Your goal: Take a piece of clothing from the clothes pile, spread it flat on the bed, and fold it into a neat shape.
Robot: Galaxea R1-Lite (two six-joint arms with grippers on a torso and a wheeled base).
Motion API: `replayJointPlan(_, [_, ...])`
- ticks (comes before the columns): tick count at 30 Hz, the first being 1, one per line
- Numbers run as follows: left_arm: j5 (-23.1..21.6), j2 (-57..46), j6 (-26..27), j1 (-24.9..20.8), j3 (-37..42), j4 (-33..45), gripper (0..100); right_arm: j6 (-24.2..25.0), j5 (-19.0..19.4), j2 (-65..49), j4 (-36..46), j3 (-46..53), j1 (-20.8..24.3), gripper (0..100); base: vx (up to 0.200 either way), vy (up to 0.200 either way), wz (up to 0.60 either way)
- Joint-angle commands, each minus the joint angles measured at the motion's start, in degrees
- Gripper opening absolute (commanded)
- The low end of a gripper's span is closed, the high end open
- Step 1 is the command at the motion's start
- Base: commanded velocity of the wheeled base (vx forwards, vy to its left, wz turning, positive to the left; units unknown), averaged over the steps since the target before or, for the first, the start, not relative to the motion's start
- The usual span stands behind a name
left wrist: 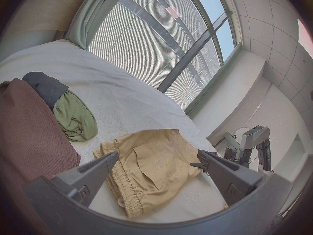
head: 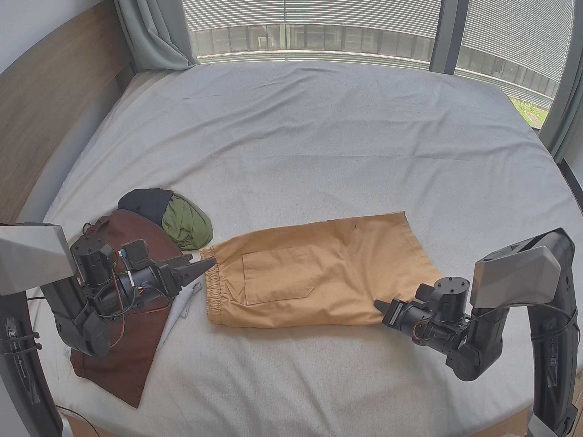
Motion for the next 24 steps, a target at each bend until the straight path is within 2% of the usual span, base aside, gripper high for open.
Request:
replayJointPlan(1, [-0.95,0.13,0.43,-0.24,0.22,-0.05,100,-0.79,-1.35,-1.81,-0.05,4.22,0.57,0,0.0,0.0,0.0])
replayJointPlan(14, [-1.39,1.01,3.6,0.29,0.4,-0.14,100,-1.49,-1.52,-3.39,0.04,11.17,1.71,0,0.0,0.0,0.0])
replayJointPlan(24, [-2.71,1.62,5.36,0.38,-1.01,-0.14,100,-2.19,-1.26,-3.04,0.04,11.61,1.71,0,0.0,0.0,0.0])
